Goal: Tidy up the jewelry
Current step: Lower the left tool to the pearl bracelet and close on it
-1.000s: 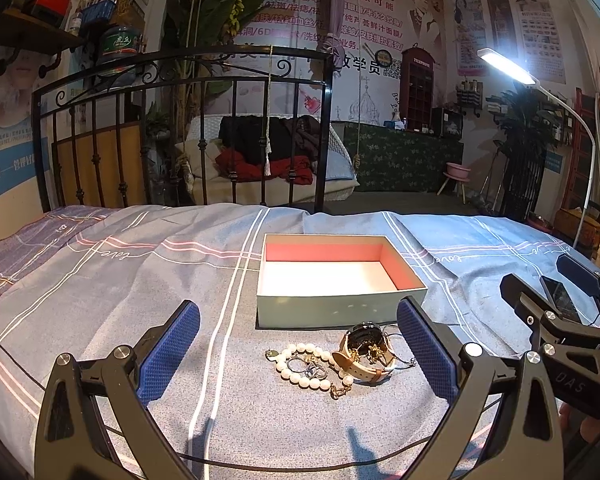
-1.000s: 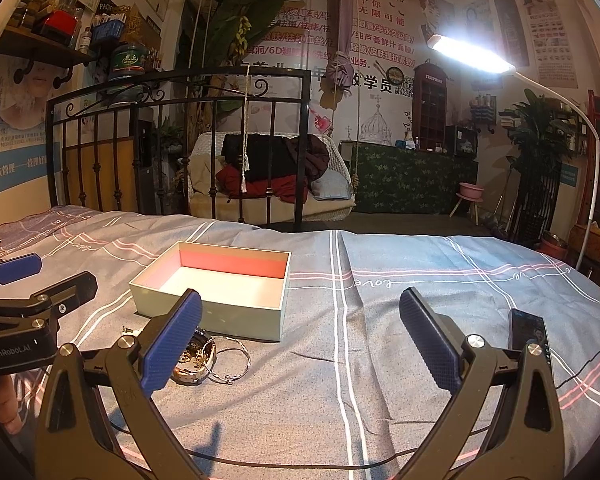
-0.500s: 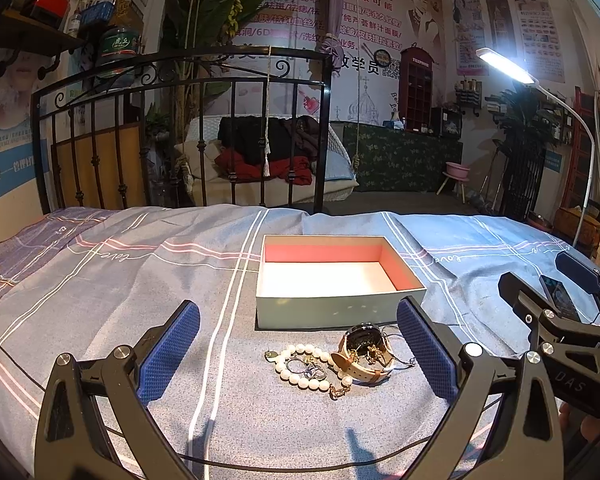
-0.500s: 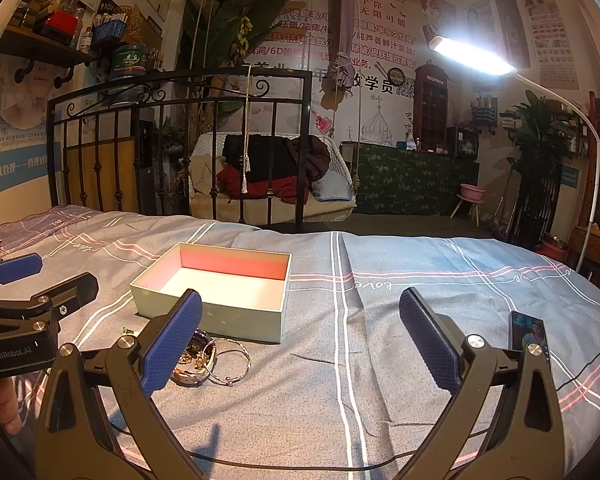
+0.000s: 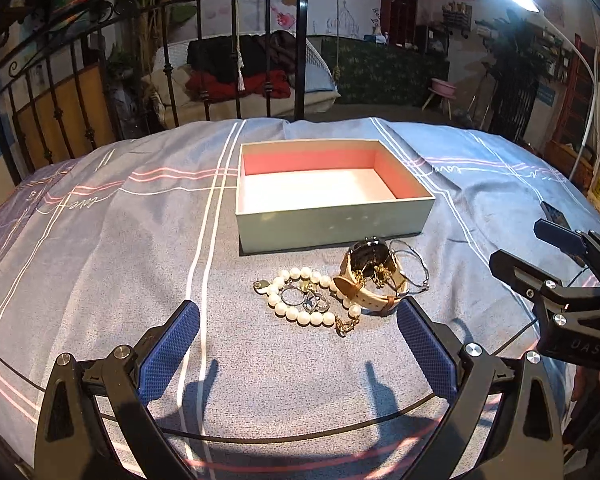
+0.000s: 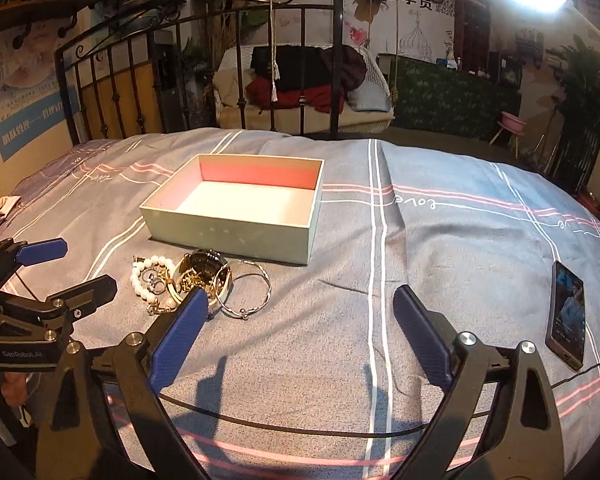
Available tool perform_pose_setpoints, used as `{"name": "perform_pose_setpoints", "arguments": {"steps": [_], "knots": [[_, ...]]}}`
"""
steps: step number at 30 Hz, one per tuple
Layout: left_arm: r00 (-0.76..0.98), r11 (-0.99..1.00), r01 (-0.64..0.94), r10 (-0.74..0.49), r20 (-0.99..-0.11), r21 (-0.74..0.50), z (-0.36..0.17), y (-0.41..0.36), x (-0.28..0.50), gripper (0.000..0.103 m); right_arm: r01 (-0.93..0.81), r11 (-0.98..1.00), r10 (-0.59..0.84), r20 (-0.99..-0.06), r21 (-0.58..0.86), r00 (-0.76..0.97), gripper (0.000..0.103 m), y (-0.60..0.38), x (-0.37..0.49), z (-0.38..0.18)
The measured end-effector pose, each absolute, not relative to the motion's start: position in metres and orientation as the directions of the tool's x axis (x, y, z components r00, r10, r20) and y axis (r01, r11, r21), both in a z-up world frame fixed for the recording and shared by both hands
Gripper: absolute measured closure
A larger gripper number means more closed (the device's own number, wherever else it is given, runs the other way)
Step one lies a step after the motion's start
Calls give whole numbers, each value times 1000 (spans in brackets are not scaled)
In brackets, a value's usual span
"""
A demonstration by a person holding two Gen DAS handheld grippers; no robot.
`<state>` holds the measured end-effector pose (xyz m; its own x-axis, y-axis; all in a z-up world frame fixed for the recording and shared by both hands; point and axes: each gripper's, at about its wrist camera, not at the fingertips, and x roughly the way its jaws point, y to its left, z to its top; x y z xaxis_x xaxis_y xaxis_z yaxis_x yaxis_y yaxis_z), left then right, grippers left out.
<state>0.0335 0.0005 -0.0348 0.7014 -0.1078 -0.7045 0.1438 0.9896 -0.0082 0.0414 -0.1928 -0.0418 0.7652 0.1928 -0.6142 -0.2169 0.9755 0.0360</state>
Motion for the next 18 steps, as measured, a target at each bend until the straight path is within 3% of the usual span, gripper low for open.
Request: {"name": "perform_pose_setpoints", "arguments": {"steps": [9, 14, 18], "knots": [[606, 993, 119, -70, -792, 3, -61, 25, 64, 27, -261, 964, 226, -674, 50, 704, 18, -173, 72, -68], [547, 993, 94, -106, -831, -65, -70, 34, 84, 36, -270, 961, 229, -693, 51, 684, 18, -164, 84, -77], [536, 997, 65, -74, -841, -47, -74, 32, 95, 51, -269, 961, 233, -700, 60, 675, 18, -163, 90, -79]]}}
